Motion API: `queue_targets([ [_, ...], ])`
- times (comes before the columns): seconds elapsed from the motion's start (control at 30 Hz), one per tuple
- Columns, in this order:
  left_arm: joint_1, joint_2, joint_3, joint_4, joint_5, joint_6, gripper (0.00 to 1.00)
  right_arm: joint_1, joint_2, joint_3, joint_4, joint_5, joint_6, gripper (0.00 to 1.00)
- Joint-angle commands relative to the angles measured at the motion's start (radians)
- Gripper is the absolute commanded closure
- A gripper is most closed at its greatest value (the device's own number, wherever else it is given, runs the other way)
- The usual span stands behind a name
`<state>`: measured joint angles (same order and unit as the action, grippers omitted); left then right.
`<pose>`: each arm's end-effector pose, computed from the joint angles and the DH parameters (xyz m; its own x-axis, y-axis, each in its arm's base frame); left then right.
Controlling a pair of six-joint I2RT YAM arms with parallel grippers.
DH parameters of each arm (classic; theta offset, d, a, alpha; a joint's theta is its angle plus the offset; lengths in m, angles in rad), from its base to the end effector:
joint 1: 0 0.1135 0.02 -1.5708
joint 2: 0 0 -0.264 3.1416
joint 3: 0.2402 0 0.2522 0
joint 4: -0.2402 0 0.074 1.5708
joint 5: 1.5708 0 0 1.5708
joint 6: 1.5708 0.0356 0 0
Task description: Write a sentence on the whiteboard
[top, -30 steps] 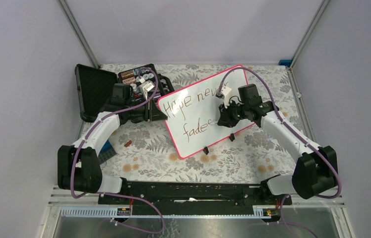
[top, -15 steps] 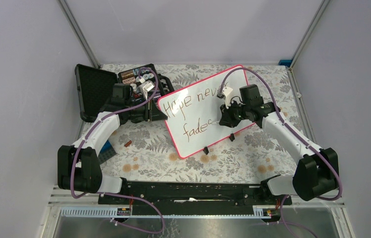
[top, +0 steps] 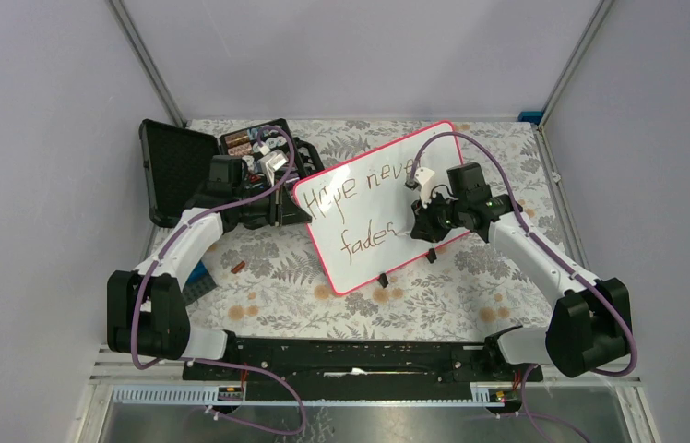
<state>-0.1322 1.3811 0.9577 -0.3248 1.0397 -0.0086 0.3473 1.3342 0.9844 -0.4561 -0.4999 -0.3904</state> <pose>0.2791 -0.0681 0.2642 -0.6803 0.0861 -0.7278 0.6874 0.4195 -0.5929 0.2591 0.1119 0.2666 -0.3949 -0.4981 -0.7720 -0.8230 0.5652 0.0563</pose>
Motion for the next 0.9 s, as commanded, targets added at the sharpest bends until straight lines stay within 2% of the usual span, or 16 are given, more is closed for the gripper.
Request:
queue_targets([
  [0.0, -0.033, 0.01, 0.012, -0.005, -0.03, 0.098, 1.0, -0.008, 0.001, -0.011, 0.017, -0.007, -0.022, 1.0],
  [0.63, -0.033, 0.015, 0.02, -0.005, -0.03, 0.096, 1.0, 0.067, 0.019, 0.012, 0.031, -0.034, 0.014, 1.0],
  [0.87, -0.033, 0.014, 0.02, -0.01, -0.034, 0.103, 1.0, 0.054, -0.036, 0.027, -0.011, -0.093, 0.005, 1.0],
])
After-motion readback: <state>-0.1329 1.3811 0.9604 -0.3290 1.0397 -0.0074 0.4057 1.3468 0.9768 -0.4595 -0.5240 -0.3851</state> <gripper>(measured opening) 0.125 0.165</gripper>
